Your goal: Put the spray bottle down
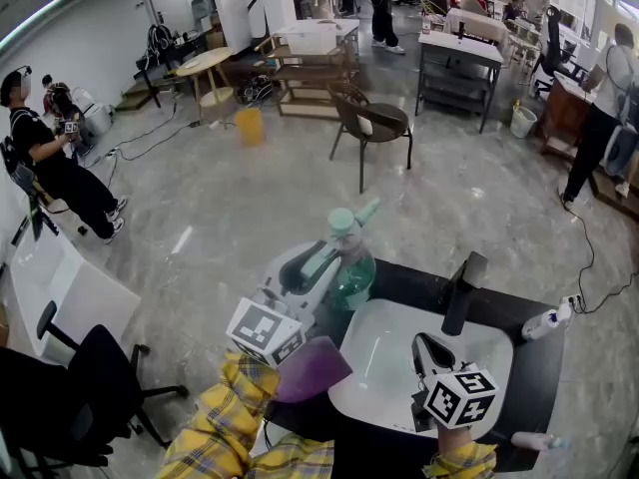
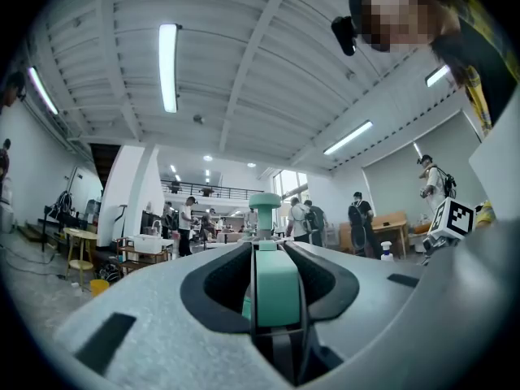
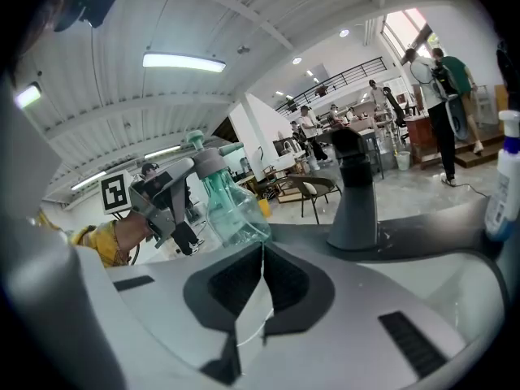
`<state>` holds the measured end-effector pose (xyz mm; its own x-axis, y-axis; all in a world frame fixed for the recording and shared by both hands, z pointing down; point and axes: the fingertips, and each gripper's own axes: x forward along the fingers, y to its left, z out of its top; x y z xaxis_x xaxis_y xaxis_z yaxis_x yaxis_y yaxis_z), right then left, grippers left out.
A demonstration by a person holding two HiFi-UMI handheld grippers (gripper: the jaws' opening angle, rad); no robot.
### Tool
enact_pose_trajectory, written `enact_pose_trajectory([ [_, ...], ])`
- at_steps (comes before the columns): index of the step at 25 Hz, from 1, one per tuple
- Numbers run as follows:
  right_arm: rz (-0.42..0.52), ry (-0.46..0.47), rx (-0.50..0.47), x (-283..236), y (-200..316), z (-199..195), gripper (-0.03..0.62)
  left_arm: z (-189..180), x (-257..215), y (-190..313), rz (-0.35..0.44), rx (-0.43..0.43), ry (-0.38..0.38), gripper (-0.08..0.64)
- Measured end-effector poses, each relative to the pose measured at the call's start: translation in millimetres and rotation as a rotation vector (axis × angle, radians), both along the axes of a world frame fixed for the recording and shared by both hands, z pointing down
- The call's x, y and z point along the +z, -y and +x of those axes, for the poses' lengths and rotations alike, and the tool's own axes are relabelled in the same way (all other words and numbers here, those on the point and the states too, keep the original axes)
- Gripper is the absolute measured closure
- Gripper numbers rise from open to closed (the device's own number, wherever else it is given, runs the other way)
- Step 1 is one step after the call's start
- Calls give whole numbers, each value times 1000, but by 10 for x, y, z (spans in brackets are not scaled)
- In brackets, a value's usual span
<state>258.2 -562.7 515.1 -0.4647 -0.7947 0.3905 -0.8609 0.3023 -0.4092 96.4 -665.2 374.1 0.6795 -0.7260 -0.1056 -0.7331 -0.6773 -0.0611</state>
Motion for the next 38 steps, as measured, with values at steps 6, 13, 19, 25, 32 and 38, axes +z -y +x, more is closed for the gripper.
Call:
enact_pose_trajectory([
  [6,0,-1,-5,35,-33,-51,584,-59,39,-3,-19,2,-20,440],
  [13,6,-2,-3,21,-45,-53,584,-14,42,-9,-40,7,-27,440],
  [19,9,-8,10,-23,-52,-66,584,-62,-20,-1,-37,10,-52,437],
  [25,17,-10,12,-47,-119,-96,584,-185,-223,-124,51,-8,-119,417],
  [32,25,-13,13,-31,-211,-116,584,-197,-244,-392,46,47,-156,417],
  [38,34,-22,8,-132,-361,-275,584,-411,-211,-602,24,40,-162,417],
])
